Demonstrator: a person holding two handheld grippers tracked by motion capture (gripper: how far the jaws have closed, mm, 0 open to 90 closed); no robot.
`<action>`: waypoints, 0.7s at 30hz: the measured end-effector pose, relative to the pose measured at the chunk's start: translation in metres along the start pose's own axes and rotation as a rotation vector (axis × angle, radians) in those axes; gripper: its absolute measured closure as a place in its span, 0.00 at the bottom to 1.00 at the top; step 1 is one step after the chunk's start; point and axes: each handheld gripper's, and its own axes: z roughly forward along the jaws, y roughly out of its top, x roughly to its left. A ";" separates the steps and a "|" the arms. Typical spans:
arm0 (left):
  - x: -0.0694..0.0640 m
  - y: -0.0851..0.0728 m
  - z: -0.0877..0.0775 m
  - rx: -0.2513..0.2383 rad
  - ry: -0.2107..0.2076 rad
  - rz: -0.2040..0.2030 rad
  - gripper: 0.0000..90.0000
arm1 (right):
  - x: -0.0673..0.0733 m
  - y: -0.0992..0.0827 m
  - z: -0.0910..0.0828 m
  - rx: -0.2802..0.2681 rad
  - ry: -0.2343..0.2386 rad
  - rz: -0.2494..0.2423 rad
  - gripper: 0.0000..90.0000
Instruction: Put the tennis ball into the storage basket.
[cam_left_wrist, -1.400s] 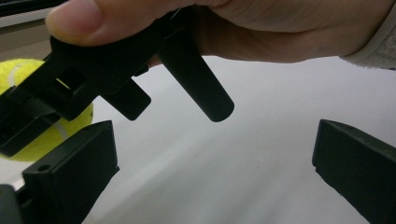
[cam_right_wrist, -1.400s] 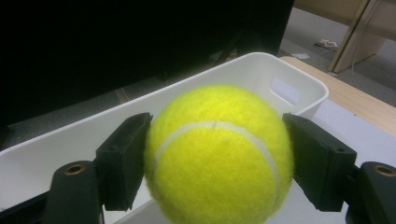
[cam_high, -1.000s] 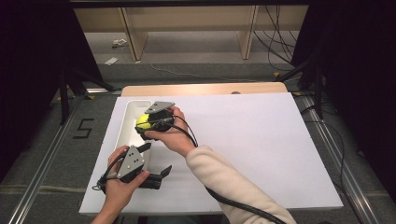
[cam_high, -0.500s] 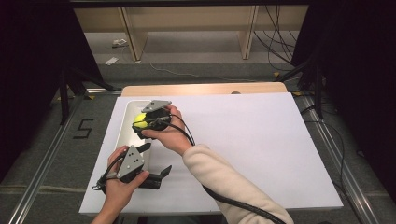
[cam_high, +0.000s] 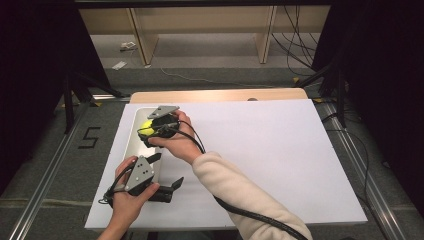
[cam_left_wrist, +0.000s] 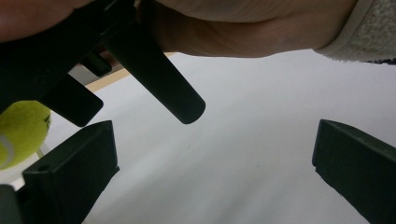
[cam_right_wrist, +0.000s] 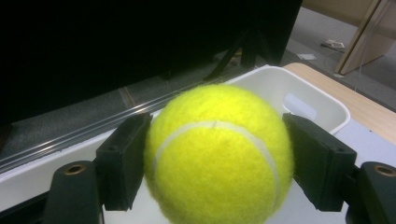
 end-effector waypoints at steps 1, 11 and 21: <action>0.000 0.000 0.000 -0.001 0.000 0.000 0.00 | 0.000 0.000 0.000 0.000 0.000 0.000 0.30; -0.001 0.000 0.000 0.000 -0.002 0.002 0.00 | -0.004 -0.001 0.003 0.012 -0.008 0.023 0.30; -0.001 0.000 0.000 0.000 -0.002 0.003 0.00 | -0.002 0.002 0.007 0.009 -0.002 0.014 0.30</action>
